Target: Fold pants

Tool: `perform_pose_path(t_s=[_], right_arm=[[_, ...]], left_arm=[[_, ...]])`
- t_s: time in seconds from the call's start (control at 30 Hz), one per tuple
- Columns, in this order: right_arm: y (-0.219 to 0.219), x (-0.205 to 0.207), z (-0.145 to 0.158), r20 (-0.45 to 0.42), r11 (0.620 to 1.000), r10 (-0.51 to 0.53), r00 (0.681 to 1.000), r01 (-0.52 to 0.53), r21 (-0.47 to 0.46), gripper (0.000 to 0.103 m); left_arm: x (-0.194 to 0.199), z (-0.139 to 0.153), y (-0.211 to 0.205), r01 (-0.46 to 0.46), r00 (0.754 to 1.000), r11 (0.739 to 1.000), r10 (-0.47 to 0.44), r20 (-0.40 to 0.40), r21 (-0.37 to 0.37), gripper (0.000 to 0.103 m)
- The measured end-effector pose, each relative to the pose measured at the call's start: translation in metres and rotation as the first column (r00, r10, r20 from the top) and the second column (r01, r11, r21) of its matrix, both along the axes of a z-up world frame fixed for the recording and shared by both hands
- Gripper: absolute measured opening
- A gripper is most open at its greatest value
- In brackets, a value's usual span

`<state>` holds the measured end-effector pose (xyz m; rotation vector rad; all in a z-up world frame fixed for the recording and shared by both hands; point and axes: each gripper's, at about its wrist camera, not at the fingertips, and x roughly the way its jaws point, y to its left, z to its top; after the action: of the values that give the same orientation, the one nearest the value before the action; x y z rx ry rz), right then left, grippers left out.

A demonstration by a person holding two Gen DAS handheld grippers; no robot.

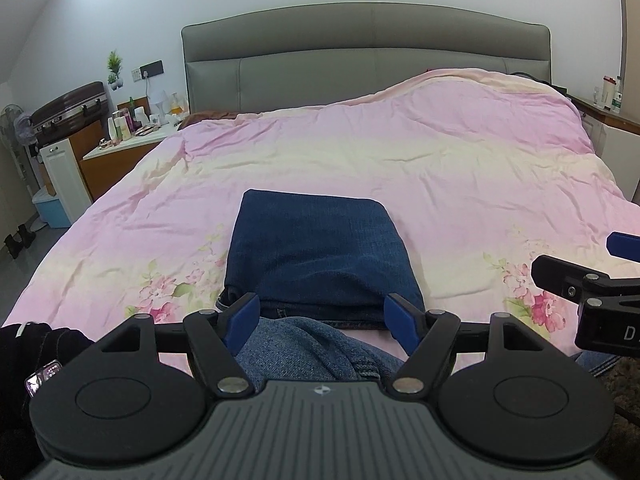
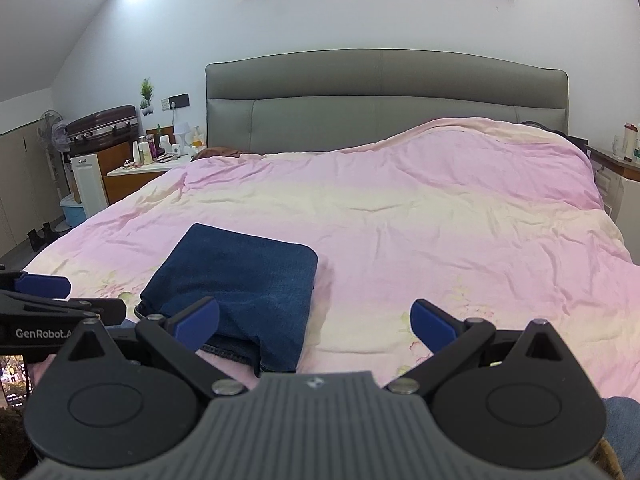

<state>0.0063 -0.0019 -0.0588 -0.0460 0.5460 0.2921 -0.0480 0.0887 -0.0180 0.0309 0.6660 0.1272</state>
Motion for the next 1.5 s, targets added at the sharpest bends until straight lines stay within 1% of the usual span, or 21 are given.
perform_pose_path(t_s=[0.3,0.77,1.5], right_arm=[[-0.005,0.003,0.004,0.006,1.0,0.007,1.0,-0.007,0.004,0.098],[-0.004,-0.003,0.002,0.012,1.0,0.006,1.0,-0.006,0.012,0.098],[-0.006,-0.006,0.008,0.03,1.0,-0.004,1.0,0.003,0.02,0.098]], left_arm=[[-0.001,0.002,0.0,0.004,1.0,1.0,-0.004,0.008,0.001,0.083],[-0.002,0.005,-0.003,0.011,1.0,1.0,-0.011,0.018,0.007,0.083],[-0.002,0.011,-0.003,0.02,0.999,1.0,-0.02,0.031,0.013,0.083]])
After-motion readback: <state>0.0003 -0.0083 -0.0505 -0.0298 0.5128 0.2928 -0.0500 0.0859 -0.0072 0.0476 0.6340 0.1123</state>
